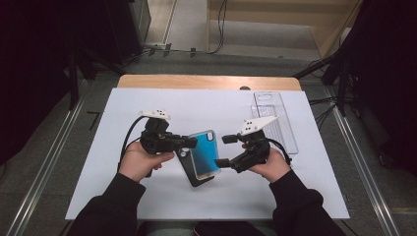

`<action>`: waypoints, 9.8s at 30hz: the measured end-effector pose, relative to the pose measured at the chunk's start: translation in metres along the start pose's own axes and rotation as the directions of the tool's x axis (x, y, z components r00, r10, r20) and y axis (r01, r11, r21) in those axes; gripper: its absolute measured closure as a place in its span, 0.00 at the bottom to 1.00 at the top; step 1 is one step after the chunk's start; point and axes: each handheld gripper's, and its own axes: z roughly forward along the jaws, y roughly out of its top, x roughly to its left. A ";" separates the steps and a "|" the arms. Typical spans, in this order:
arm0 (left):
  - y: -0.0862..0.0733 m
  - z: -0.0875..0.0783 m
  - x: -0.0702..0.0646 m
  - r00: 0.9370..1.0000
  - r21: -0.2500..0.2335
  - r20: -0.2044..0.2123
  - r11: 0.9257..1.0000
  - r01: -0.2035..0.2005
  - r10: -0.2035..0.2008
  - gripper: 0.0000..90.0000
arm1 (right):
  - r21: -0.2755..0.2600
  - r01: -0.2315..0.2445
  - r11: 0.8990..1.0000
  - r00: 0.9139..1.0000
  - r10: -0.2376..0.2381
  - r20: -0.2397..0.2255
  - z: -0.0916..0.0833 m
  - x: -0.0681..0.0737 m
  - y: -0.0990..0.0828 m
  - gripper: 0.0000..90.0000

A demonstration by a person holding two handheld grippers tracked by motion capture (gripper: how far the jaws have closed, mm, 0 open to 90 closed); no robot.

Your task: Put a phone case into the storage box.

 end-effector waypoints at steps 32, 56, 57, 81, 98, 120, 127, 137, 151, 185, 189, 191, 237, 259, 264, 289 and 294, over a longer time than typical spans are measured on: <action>0.000 0.012 -0.015 0.967 -0.058 -0.198 0.987 0.152 -0.161 0.90 | -0.107 -0.155 0.982 0.920 0.183 0.346 0.035 0.028 -0.001 0.00; -0.006 0.033 -0.031 0.971 -0.034 -0.191 0.989 0.141 -0.145 0.90 | -0.097 -0.163 0.982 0.890 0.189 0.415 0.057 0.031 -0.004 0.13; -0.006 0.033 -0.031 0.971 -0.036 -0.190 0.990 0.138 -0.142 0.90 | -0.104 -0.157 0.982 0.894 0.186 0.408 0.056 0.031 -0.005 0.16; -0.001 0.009 -0.032 0.989 -0.034 -0.111 0.995 0.092 -0.095 0.47 | -0.106 -0.167 0.980 0.901 0.196 0.387 0.038 0.012 -0.004 0.18; -0.030 -0.002 -0.007 0.992 0.020 -0.071 0.995 -0.101 0.102 0.34 | -0.072 -0.095 0.993 0.970 0.108 0.218 0.011 -0.007 0.002 0.18; -0.075 -0.020 0.003 0.980 0.055 -0.136 0.989 -0.138 0.144 0.31 | -0.048 -0.052 0.998 0.988 0.058 0.144 -0.016 -0.018 0.011 0.18; -0.085 -0.026 0.008 0.979 0.051 -0.163 0.992 -0.117 0.124 0.31 | -0.044 -0.056 0.997 0.985 0.063 0.158 -0.027 -0.023 0.016 0.18; -0.098 -0.034 0.012 0.972 0.058 -0.214 0.995 -0.081 0.092 0.31 | -0.082 -0.070 0.994 0.972 0.086 0.220 -0.050 -0.035 0.025 0.18; -0.107 -0.042 0.016 0.967 0.045 -0.250 0.998 -0.044 0.054 0.31 | -0.199 -0.146 0.969 0.896 0.215 0.388 -0.084 -0.062 0.026 0.18; -0.104 -0.038 0.018 0.968 0.036 -0.248 0.999 -0.029 0.037 0.31 | -0.330 -0.247 0.911 0.648 0.409 0.642 -0.085 -0.157 0.015 0.18; -0.104 -0.038 0.018 0.969 0.033 -0.245 0.999 -0.027 0.035 0.31 | -0.348 -0.259 0.901 0.638 0.430 0.638 -0.081 -0.173 0.015 0.18; -0.104 -0.038 0.019 0.970 0.030 -0.243 0.999 -0.027 0.033 0.31 | -0.336 -0.260 0.905 0.630 0.423 0.651 -0.077 -0.179 0.015 0.18; -0.101 -0.032 0.018 0.975 0.038 -0.220 0.999 -0.036 0.044 0.31 | -0.348 -0.303 0.887 0.551 0.461 0.696 -0.034 -0.236 -0.001 0.13; -0.099 -0.033 0.020 0.975 0.035 -0.219 0.999 -0.018 0.025 0.31 | -0.304 -0.393 0.868 0.553 0.487 0.676 -0.061 -0.212 0.015 0.09; -0.096 -0.033 0.022 0.977 0.033 -0.212 0.999 -0.015 0.021 0.31 | -0.285 -0.403 0.870 0.586 0.484 0.650 -0.066 -0.198 0.020 0.09; -0.088 -0.030 0.029 0.983 0.050 -0.182 0.999 0.006 0.003 0.31 | -0.151 -0.406 0.901 0.776 0.427 0.465 -0.064 -0.132 0.010 0.10; -0.088 -0.031 0.029 0.984 0.054 -0.180 0.999 0.005 0.005 0.31 | -0.131 -0.379 0.916 0.812 0.397 0.427 -0.064 -0.119 0.008 0.10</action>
